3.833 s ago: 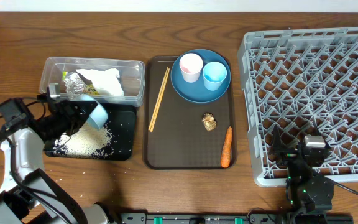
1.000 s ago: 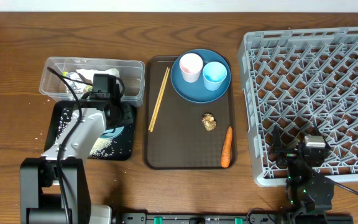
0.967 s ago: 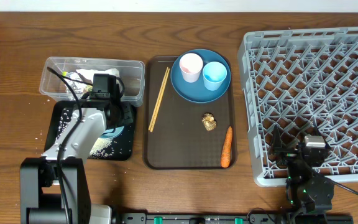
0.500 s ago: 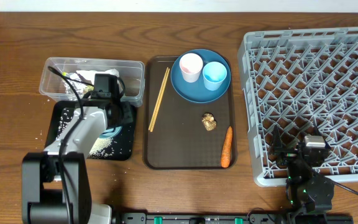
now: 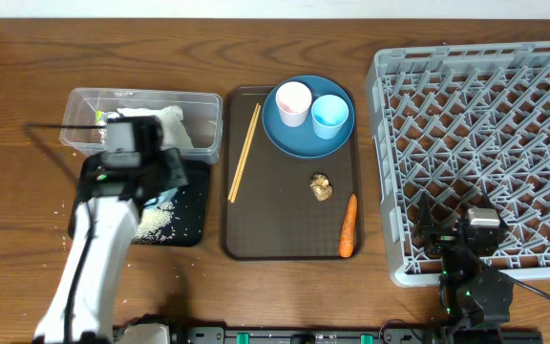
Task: Sort waste into correct bins and load items into the dishwasher rack
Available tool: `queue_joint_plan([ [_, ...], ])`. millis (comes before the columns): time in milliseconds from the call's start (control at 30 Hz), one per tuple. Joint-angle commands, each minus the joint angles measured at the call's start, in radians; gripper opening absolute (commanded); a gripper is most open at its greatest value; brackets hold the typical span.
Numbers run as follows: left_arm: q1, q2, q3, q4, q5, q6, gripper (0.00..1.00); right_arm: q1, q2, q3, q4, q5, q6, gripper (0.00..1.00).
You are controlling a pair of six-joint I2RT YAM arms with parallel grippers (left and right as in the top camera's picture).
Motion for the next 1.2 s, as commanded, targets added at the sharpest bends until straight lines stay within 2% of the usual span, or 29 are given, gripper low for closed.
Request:
queue_joint_plan([
  [0, 0.096, -0.056, 0.019, -0.004, 0.223, 0.017, 0.06, -0.007, -0.001, -0.002, -0.003, 0.010, 0.004, 0.99],
  [100, 0.208, -0.066, 0.019, -0.003, 0.402, 0.042, 0.06, -0.007, -0.001, -0.002, -0.003, 0.010, 0.004, 0.99],
  [333, 0.497, -0.034, 0.009, -0.002, 0.921, 0.157, 0.06, -0.007, -0.001, -0.002, -0.003, 0.010, 0.004, 0.99],
  [567, 0.667, 0.073, 0.006, 0.045, 1.344, 0.248, 0.07, -0.007, -0.001, -0.002, -0.003, 0.010, 0.004, 0.99],
  [933, 0.743, 0.249, 0.006, 0.064, 1.343, 0.220, 0.06, -0.007, -0.001, -0.002, -0.003, 0.010, 0.004, 0.99],
  [1033, 0.767, 0.256, 0.006, 0.095, 1.343, 0.149, 0.06, -0.007, -0.001, -0.002, -0.003, 0.010, 0.004, 0.99],
  [1167, 0.867, 0.256, 0.007, 0.270, 1.343, -0.051, 0.06, -0.007, -0.001, -0.002, -0.003, 0.010, 0.004, 0.99],
])
